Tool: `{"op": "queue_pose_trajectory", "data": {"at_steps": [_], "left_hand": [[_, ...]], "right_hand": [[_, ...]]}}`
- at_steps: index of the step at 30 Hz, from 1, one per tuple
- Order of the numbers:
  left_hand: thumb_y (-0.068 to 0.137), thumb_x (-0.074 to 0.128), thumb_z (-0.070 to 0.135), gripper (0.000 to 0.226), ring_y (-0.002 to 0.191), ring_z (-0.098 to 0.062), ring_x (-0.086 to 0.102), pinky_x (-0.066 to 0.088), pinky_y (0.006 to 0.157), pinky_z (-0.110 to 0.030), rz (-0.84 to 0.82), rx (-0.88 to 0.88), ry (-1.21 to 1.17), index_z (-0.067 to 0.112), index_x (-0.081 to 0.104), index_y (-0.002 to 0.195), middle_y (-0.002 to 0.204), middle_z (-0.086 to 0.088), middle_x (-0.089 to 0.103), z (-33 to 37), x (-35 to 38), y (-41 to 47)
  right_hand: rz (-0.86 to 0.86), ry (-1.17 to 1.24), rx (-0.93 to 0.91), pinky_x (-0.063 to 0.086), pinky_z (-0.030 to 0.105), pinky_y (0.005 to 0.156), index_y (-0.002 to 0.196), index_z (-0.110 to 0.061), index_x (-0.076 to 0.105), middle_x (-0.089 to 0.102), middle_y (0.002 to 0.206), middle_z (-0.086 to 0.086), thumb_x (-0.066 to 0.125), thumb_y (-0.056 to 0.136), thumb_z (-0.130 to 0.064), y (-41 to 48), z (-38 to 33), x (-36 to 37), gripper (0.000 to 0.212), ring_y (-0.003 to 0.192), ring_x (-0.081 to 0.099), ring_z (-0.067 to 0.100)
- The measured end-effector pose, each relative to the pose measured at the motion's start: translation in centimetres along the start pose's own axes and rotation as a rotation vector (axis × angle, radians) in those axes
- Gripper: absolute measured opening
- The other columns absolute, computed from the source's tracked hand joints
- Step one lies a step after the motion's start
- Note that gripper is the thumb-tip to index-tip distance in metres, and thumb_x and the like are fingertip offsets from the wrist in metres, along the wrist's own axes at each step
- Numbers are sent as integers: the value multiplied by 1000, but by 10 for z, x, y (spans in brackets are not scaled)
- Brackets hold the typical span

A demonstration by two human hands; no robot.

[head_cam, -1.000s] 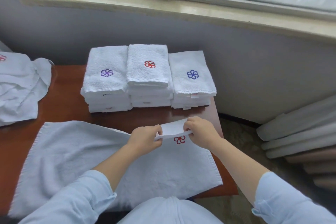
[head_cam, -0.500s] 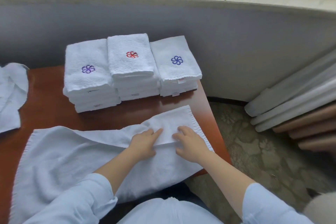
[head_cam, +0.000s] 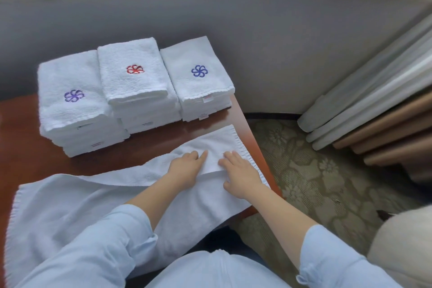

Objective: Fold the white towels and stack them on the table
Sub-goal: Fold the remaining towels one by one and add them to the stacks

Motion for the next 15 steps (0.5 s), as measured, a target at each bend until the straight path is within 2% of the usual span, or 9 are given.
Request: {"op": "queue_pose_trajectory", "data": {"at_steps": [5, 8, 11, 13, 15], "left_hand": [[90, 57, 12, 90, 126, -25, 40, 42, 74, -32, 1, 7, 14, 23, -2, 158, 140, -5, 35, 15, -14, 17], [89, 59, 11, 89, 124, -25, 41, 41, 72, -32, 26, 10, 2, 23, 3, 157, 138, -5, 37, 17, -18, 17], [88, 57, 14, 72, 115, -23, 47, 38, 68, -34, 116, 62, -91, 27, 26, 152, 127, -2, 43, 9, -20, 6], [86, 63, 21, 60, 111, -22, 51, 43, 74, -35, 236, 82, -211, 27, 45, 143, 122, 0, 49, -3, -21, -12], [80, 72, 24, 57, 110, -24, 55, 46, 82, -36, 373, 47, -293, 22, 56, 135, 121, -3, 56, -22, -20, -35]], "right_hand": [[-26, -36, 48, 8, 53, 122, 143, -27, 32, 13, 160, -4, 57, 92, -25, 6, 16, -8, 58, 150, 5, 23], [-6, -53, 44, 11, 54, 121, 137, -23, 44, 29, 151, 0, 55, 91, -27, 10, 14, -17, 47, 145, 19, 24], [105, -28, 27, 24, 42, 117, 124, -21, 60, 48, 129, -1, 55, 91, -28, 17, 7, -29, 34, 129, 40, 21], [152, 58, -11, 32, 33, 111, 127, -22, 60, 52, 130, -3, 56, 92, -26, 23, -4, -34, 36, 125, 44, 18], [156, 96, -88, 38, 29, 104, 130, -23, 59, 52, 132, -5, 57, 91, -25, 33, -26, -36, 39, 125, 45, 16]]}}
Point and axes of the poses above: each hand's wrist, its own y-axis towards the middle knuckle, its own x-axis out of the palm, z = x × y, the point moved 7 cm from there along y, towards the middle knuckle
